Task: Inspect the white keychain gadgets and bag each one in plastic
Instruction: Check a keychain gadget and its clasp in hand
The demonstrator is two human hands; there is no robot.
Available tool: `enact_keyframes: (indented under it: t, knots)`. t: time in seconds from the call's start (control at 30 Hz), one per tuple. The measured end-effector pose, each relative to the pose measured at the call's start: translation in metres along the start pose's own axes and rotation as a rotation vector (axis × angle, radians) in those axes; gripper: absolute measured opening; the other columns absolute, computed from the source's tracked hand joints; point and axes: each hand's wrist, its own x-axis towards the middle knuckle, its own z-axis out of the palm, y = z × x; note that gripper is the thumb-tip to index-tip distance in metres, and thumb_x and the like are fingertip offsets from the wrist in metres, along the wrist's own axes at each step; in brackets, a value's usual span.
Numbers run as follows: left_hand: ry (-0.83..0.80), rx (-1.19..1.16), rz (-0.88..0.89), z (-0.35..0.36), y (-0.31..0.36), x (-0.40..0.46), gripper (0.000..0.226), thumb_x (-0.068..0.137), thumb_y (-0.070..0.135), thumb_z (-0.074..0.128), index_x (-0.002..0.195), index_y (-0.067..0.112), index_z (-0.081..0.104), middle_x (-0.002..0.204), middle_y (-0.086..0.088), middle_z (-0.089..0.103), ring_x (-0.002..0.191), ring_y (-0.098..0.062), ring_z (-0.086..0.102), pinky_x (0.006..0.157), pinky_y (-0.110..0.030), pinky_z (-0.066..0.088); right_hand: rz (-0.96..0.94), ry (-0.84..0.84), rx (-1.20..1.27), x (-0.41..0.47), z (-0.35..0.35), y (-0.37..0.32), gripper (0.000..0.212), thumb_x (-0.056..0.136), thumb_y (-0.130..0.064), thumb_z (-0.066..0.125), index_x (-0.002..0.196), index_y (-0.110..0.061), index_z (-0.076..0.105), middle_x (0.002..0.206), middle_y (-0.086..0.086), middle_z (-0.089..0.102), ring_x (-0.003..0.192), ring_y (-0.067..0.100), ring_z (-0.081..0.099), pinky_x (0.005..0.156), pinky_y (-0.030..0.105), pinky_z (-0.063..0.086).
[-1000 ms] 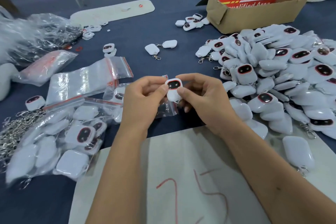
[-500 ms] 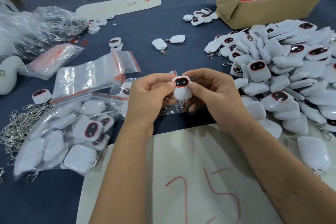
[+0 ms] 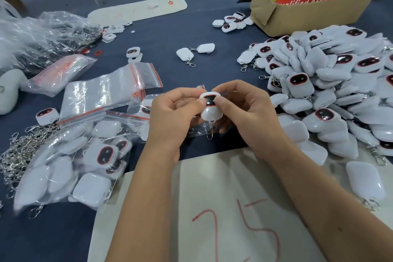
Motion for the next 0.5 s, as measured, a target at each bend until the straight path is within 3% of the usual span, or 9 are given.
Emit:
enact_keyframes:
  t: [0.2, 0.3, 0.4, 0.5]
  knots:
    - [0.182, 0.003, -0.001, 0.025, -0.001, 0.010, 0.008, 0.088, 0.005, 0.077, 0.092, 0.012, 0.079, 0.080, -0.005, 0.079, 0.074, -0.018, 0.076, 0.070, -0.031, 0.063, 0.122, 0.071, 0.054, 0.008, 0.000, 0.000, 0.014, 0.099, -0.006, 0.067, 0.112, -0.009, 0.071, 0.078, 0.005, 0.074, 0.058, 0.016, 0.066, 0.054, 0.026, 0.055]
    - [0.302, -0.033, -0.011, 0.049, 0.004, 0.030, 0.005, 0.085, 0.007, 0.080, 0.087, 0.011, 0.078, 0.079, -0.008, 0.078, 0.075, -0.025, 0.076, 0.075, -0.046, 0.065, 0.219, 0.182, 0.134, 0.020, 0.001, -0.005, 0.016, 0.097, -0.003, 0.069, 0.112, -0.011, 0.070, 0.091, 0.010, 0.078, 0.073, 0.019, 0.074, 0.062, 0.029, 0.059]
    - [0.309, -0.021, 0.002, 0.080, 0.014, 0.062, 0.003, 0.085, 0.014, 0.081, 0.083, 0.014, 0.079, 0.080, -0.002, 0.078, 0.076, -0.019, 0.075, 0.081, -0.044, 0.064, 0.229, 0.400, 0.151, 0.048, -0.007, -0.016, 0.010, 0.095, -0.003, 0.071, 0.098, -0.012, 0.072, 0.087, 0.009, 0.079, 0.075, 0.020, 0.077, 0.063, 0.031, 0.062]
    - [0.182, -0.006, -0.005, 0.120, 0.033, 0.099, 0.019, 0.093, 0.022, 0.071, 0.075, 0.014, 0.076, 0.077, 0.001, 0.073, 0.078, -0.020, 0.067, 0.087, -0.042, 0.060, 0.255, 0.511, 0.224, 0.090, -0.029, -0.032, 0.037, 0.089, 0.007, 0.065, 0.061, -0.017, 0.069, 0.055, -0.001, 0.067, 0.045, 0.010, 0.062, 0.048, 0.025, 0.052]
